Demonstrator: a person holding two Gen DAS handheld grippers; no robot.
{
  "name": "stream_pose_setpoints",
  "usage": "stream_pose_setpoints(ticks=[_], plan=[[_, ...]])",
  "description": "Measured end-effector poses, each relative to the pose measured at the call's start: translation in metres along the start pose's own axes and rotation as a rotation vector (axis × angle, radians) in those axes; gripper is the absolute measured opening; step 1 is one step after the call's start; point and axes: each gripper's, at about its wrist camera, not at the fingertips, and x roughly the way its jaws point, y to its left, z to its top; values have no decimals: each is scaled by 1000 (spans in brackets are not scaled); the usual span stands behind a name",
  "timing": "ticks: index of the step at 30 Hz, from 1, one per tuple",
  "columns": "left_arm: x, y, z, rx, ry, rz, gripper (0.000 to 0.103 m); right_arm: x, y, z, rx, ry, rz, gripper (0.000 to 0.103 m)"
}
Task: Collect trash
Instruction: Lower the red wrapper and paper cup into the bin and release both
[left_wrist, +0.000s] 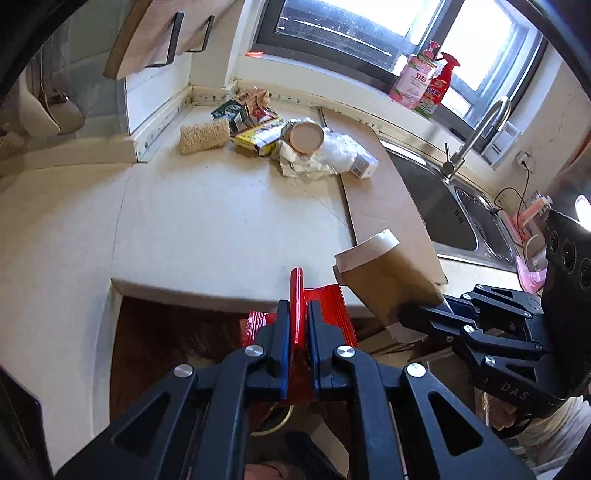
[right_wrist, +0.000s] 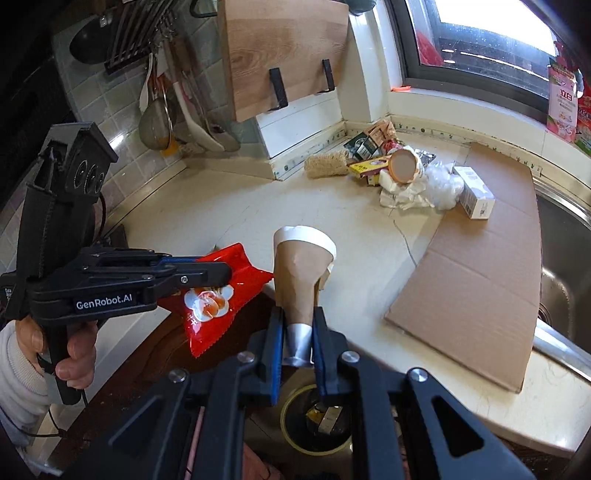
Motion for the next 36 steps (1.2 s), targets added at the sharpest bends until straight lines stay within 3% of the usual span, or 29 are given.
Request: stream_pose_setpoints(ticks=[7, 12, 16, 23, 32, 36], plan=[[31, 8, -67, -36, 60, 29, 7, 27, 11, -69, 6, 112, -9, 14], [75, 28, -107, -143, 131, 38, 7, 75, -3, -110, 66, 241, -5, 14], [121, 43, -133, -248, 232, 11, 7, 119, -25, -134, 142, 344, -8, 14], [189, 60, -162, -279, 358, 55, 7, 175, -44, -167, 164, 467, -39, 14], [248, 69, -184, -254, 386, 92, 8, 231, -56, -192, 181, 578, -64, 16], [264, 80, -192, -267, 424, 71, 9, 250, -61, -200, 186, 621, -78, 16]])
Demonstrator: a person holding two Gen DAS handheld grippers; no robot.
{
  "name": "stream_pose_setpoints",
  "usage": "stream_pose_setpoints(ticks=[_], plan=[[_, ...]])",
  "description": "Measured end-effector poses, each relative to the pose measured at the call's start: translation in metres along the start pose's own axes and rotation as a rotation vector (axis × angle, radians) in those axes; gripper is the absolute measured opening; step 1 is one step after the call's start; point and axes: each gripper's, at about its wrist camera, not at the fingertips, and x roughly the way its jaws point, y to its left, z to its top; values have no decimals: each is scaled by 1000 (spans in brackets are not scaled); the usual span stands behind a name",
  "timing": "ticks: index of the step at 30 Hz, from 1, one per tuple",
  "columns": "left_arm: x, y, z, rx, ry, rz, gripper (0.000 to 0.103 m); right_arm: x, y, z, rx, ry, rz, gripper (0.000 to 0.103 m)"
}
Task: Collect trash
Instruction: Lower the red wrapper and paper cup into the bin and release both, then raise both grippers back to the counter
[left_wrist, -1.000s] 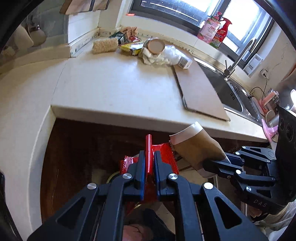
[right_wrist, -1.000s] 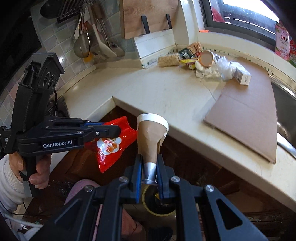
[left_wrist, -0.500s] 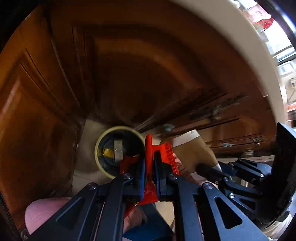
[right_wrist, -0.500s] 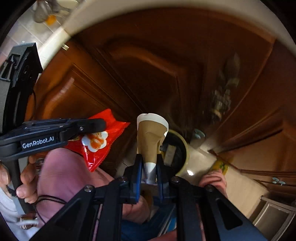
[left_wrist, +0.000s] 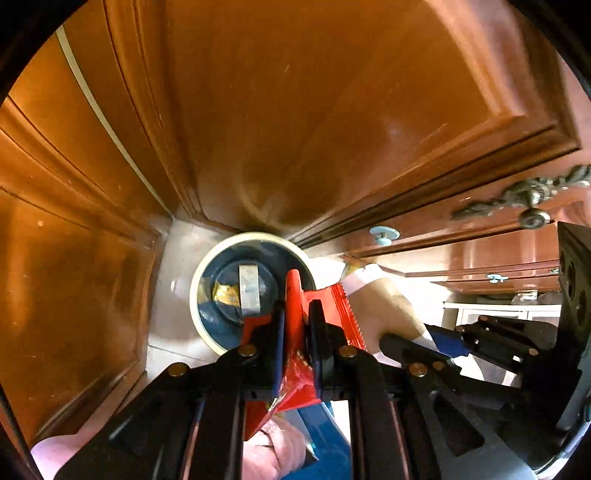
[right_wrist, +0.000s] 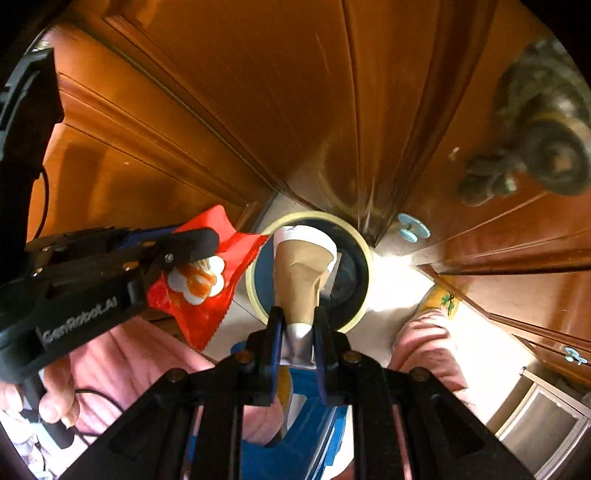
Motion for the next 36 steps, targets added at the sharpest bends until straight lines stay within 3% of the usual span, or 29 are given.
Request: stream_pose_setpoints(ticks=[7, 15, 17, 21, 23, 36], plan=[[12, 12, 2, -7, 41, -17, 11, 17, 7, 8, -27, 30, -32, 20], [11, 17, 2, -20, 34, -8, 29, 23, 5, 10, -36, 43, -32, 21], [11, 17, 2, -20, 38, 13, 42, 24, 4, 11, -34, 53, -25, 21], [10, 19, 0, -20, 39, 22, 49, 27, 1, 9, -27, 49, -18, 38], [8, 20, -1, -19, 41, 28, 57, 26, 2, 9, -25, 37, -14, 43], [-22, 29, -4, -37, 2, 11, 58, -7, 5, -7, -21, -21, 14, 43]])
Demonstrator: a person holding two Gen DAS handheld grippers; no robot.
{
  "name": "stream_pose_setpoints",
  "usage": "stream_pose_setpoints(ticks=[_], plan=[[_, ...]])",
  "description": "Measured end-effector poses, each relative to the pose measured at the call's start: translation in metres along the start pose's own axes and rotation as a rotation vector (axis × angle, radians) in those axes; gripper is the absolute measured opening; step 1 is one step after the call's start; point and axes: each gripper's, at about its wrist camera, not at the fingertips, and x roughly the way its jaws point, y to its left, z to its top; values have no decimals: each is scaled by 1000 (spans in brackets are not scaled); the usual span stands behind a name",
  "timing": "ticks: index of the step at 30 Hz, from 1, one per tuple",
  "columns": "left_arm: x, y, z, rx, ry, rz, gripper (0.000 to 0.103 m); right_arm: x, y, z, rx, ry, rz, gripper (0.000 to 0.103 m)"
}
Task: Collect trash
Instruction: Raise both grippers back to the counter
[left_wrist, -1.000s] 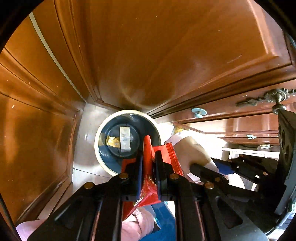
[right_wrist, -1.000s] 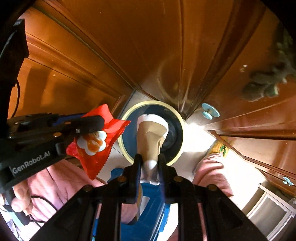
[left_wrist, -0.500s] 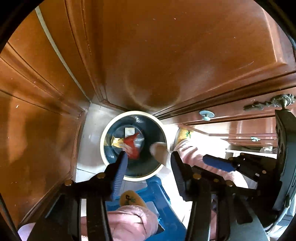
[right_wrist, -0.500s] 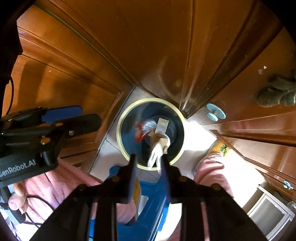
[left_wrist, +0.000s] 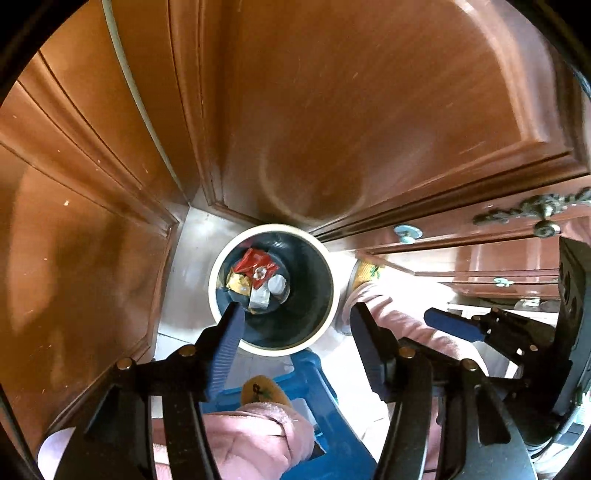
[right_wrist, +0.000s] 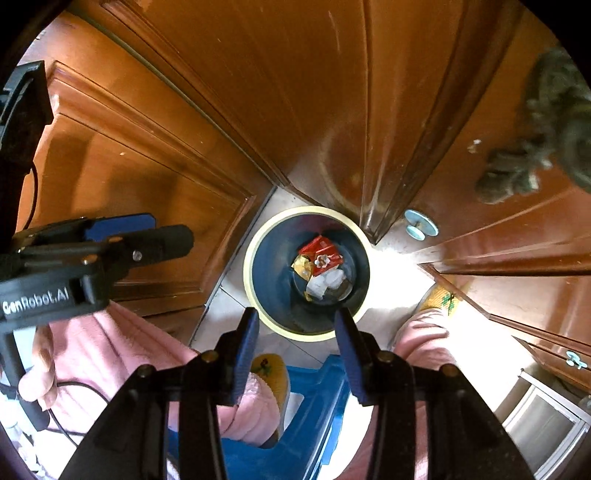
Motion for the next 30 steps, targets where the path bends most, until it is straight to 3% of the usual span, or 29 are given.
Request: stream_pose_setpoints(ticks=[9, 18, 22, 30], plan=[[-55, -26, -11, 69, -108, -23, 58, -56, 17, -16, -45, -112, -7, 43], [-137, -71, -17, 210, -249, -55, 58, -145, 32, -26, -104, -280, -27, 43], [-179, -92, -12, 278, -295, -81, 65, -187, 33, -26, -111, -363, -21, 43], [-248, -140, 14, 407, -378, -93, 66, -271, 24, -10, -83, -505, -18, 43]])
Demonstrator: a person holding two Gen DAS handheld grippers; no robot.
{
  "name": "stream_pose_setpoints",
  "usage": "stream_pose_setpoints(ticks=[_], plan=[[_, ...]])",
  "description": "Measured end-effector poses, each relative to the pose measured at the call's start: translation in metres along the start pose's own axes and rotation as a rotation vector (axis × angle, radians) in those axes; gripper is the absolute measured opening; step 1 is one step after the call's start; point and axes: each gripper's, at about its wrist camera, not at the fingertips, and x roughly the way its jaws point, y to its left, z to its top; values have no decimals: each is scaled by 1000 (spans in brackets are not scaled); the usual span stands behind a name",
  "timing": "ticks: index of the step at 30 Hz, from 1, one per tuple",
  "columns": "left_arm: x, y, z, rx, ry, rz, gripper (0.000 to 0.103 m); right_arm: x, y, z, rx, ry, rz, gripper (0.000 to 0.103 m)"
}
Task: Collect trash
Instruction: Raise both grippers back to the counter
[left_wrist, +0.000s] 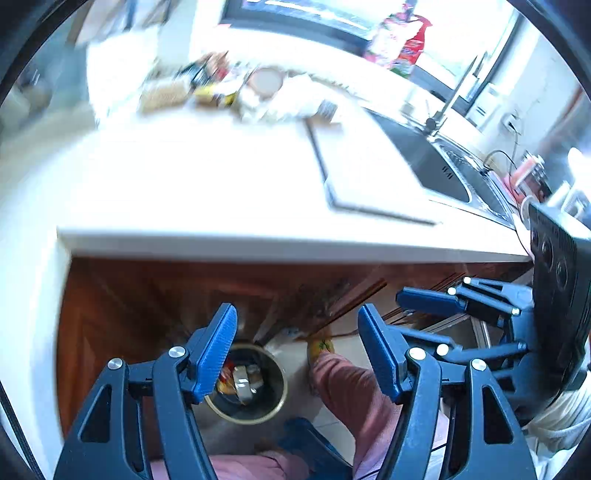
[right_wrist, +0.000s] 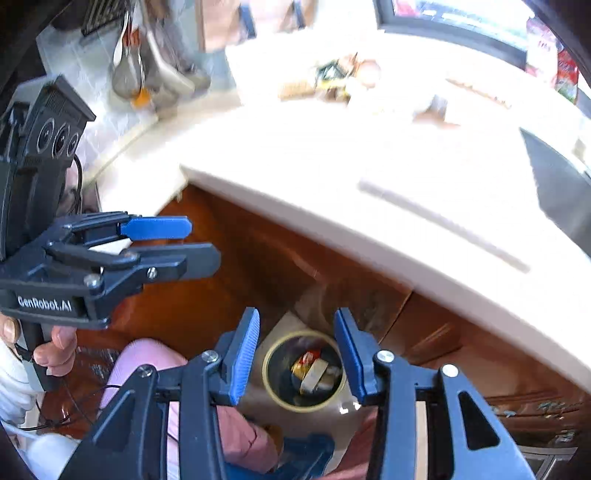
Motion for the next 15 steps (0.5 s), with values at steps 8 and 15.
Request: stream_pose_setpoints(ticks=[8, 15], plan=[[-34, -21, 79, 121, -87, 55, 66, -32, -49, 79, 53, -64, -52, 43], [-17, -20, 159, 169, -63, 108, 66, -26, -107, 145, 131, -115, -114, 59]])
